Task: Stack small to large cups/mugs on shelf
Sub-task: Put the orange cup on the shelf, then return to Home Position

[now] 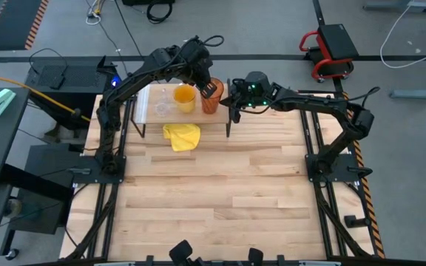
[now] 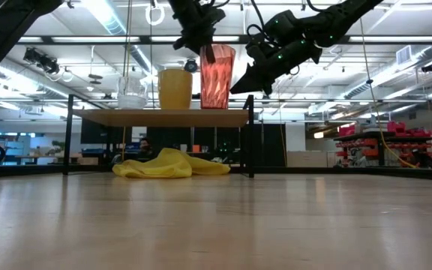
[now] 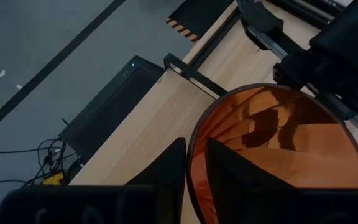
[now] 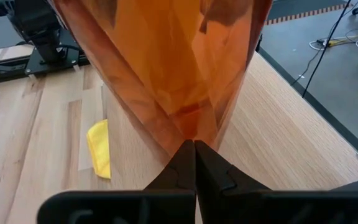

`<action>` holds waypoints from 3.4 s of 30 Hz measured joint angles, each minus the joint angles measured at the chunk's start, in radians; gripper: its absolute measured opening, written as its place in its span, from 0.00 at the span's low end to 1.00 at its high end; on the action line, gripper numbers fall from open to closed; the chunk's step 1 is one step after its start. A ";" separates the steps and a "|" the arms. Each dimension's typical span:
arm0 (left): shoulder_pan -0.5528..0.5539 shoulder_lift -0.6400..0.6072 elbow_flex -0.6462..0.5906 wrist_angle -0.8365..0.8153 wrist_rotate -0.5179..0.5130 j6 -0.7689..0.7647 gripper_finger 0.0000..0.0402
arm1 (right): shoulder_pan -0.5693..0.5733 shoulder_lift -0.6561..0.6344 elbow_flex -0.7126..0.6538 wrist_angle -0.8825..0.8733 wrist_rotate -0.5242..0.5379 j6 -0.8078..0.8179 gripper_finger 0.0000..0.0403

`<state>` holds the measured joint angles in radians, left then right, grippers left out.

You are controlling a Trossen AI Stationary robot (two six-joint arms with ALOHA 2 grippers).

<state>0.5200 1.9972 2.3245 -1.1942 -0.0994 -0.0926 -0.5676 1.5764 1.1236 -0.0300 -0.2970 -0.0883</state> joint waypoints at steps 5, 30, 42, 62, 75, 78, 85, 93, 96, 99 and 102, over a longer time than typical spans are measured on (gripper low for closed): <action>0.006 0.000 0.000 0.014 0.000 0.000 0.17 | -0.015 0.000 0.000 -0.025 0.019 0.006 0.01; 0.035 -0.003 0.000 0.048 -0.079 0.007 0.22 | -0.038 -0.016 -0.001 -0.037 0.064 -0.002 0.01; 0.050 -0.075 0.000 0.042 -0.099 -0.001 0.20 | -0.046 -0.056 -0.001 -0.058 0.066 0.011 0.01; -0.232 -0.326 0.001 -0.322 -0.112 -0.169 0.17 | 0.156 -0.546 -0.001 -0.438 0.063 0.258 0.03; -0.532 -0.335 0.000 -0.376 -0.154 -0.233 0.17 | 0.402 -0.800 -0.001 -0.735 0.063 0.341 0.03; -0.573 -0.335 -0.007 -0.364 -0.197 -0.219 0.17 | 0.431 -0.813 -0.003 -0.754 0.058 0.323 0.03; -0.693 -0.339 -0.009 -0.238 -0.285 -0.161 0.19 | 0.547 -0.874 -0.097 -0.509 -0.132 0.280 0.03; -0.781 -0.344 -0.009 -0.199 -0.332 -0.151 0.19 | 0.640 -1.136 -0.346 -0.223 -0.122 0.344 0.04; -0.796 -0.349 -0.052 -0.160 -0.381 -0.175 0.18 | 0.661 -1.226 -0.455 -0.114 -0.122 0.394 0.03; -0.798 -0.377 -0.198 -0.044 -0.377 -0.161 0.18 | 0.679 -1.285 -0.536 -0.046 -0.123 0.425 0.03; -0.787 -0.436 -0.394 0.119 -0.334 -0.136 0.19 | 0.690 -1.306 -0.581 -0.045 -0.123 0.430 0.03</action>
<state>-0.2674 1.5614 1.9301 -1.0748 -0.4331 -0.2283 0.1226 0.2707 0.5431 -0.0753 -0.4198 0.3416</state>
